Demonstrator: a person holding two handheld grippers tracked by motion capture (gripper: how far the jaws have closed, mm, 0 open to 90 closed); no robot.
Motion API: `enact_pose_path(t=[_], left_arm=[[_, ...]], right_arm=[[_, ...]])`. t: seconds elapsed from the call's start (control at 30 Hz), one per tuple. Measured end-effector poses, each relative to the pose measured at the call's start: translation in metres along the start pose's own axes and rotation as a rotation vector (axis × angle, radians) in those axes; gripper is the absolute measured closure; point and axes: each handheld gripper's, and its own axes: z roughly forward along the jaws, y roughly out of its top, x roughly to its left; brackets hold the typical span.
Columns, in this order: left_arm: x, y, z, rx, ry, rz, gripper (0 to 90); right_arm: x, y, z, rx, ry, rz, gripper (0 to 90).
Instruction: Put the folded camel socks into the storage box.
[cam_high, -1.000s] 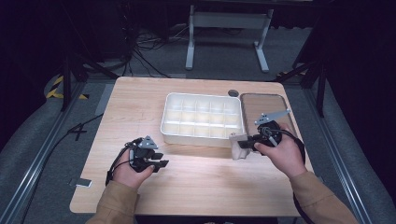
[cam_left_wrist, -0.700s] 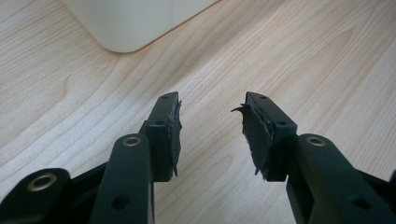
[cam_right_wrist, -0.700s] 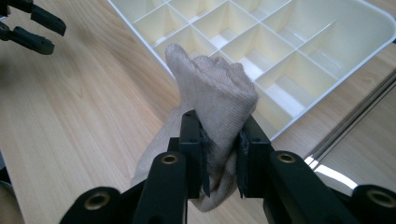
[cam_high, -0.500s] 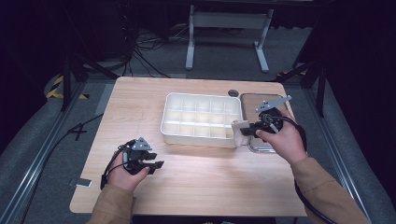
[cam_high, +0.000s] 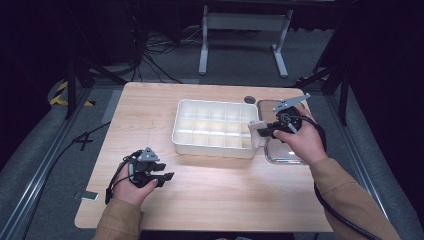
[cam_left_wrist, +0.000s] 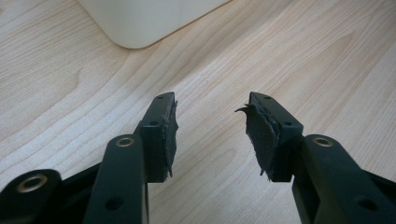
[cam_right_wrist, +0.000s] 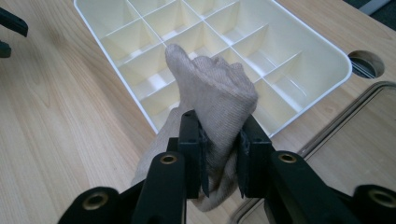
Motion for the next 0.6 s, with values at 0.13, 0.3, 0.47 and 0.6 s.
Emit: enact_pose_path(t=[0.13, 0.3, 0.47, 0.6], left_arm=[[0.002, -0.004, -0.001, -0.002, 0.009, -0.001, 52.3], [0.001, -0.01, -0.007, -0.005, 0.018, -0.02, 52.2], [0.002, -0.015, -0.013, -0.01, 0.021, -0.037, 51.9], [0.002, -0.019, -0.016, -0.018, 0.028, -0.046, 51.8]], right_arm=[[-0.004, 0.006, 0.0, 0.02, 0.011, -0.028, 74.7], [-0.01, 0.015, 0.003, 0.05, 0.005, -0.082, 74.6], [-0.014, 0.02, 0.008, 0.06, 0.004, -0.112, 74.5], [-0.015, 0.022, 0.014, 0.071, -0.01, -0.132, 74.5]])
